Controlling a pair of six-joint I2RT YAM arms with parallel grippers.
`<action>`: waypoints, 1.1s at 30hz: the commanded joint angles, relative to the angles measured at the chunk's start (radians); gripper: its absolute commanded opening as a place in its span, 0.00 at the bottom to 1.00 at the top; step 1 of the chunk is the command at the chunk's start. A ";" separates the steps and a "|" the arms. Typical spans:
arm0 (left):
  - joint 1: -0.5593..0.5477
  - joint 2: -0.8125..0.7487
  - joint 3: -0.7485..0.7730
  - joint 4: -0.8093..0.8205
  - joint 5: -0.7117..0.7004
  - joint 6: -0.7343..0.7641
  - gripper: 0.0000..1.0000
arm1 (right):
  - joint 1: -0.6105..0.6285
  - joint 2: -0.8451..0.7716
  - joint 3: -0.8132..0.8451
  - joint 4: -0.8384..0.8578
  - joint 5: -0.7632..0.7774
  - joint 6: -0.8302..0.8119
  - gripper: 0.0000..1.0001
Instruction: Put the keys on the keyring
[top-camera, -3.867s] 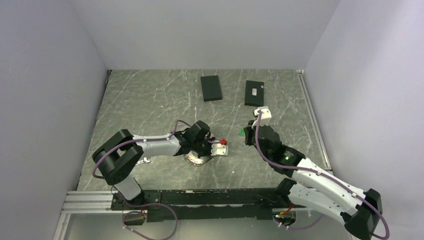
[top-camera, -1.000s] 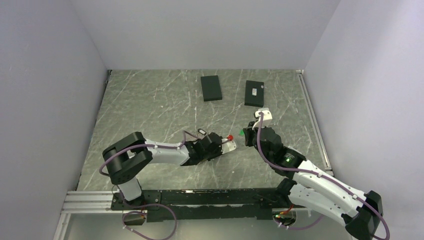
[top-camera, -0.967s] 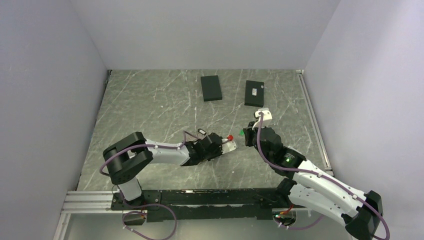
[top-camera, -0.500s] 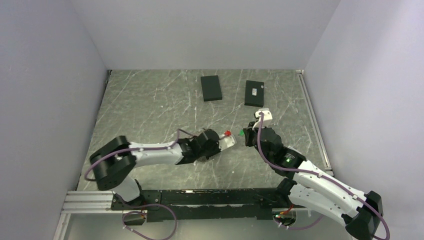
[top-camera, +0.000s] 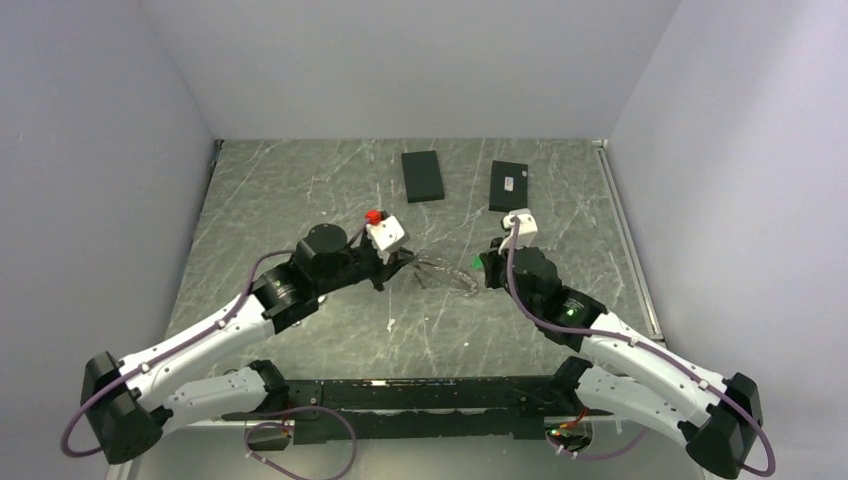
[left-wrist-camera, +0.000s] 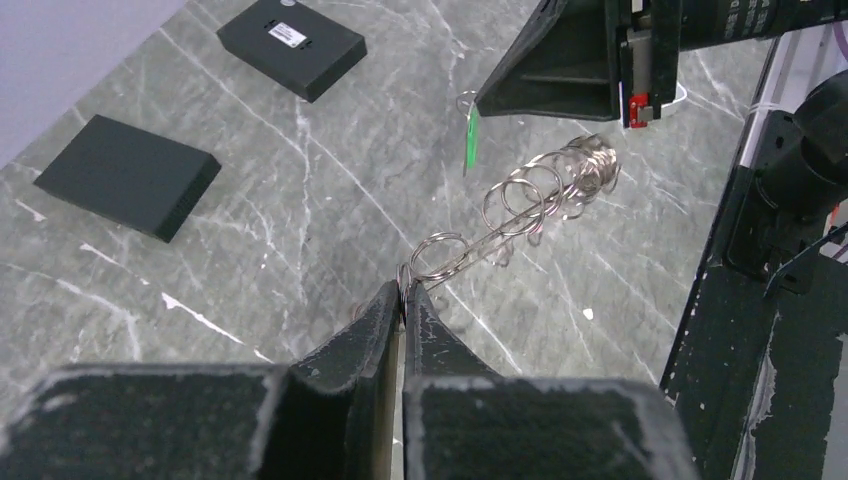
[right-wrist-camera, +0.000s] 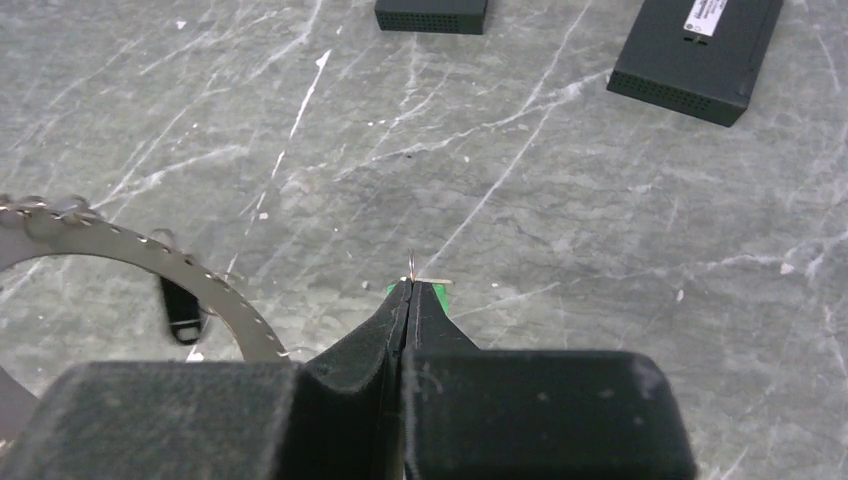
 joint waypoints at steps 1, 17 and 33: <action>0.037 -0.036 -0.087 0.042 0.066 -0.055 0.08 | -0.011 0.029 0.065 0.070 -0.059 -0.006 0.00; 0.043 -0.034 -0.257 0.261 0.023 -0.124 0.06 | -0.026 0.087 0.025 0.351 -0.756 -0.051 0.00; 0.032 0.431 -0.127 0.248 0.146 0.077 0.07 | -0.040 0.155 0.084 0.022 -0.143 0.084 0.00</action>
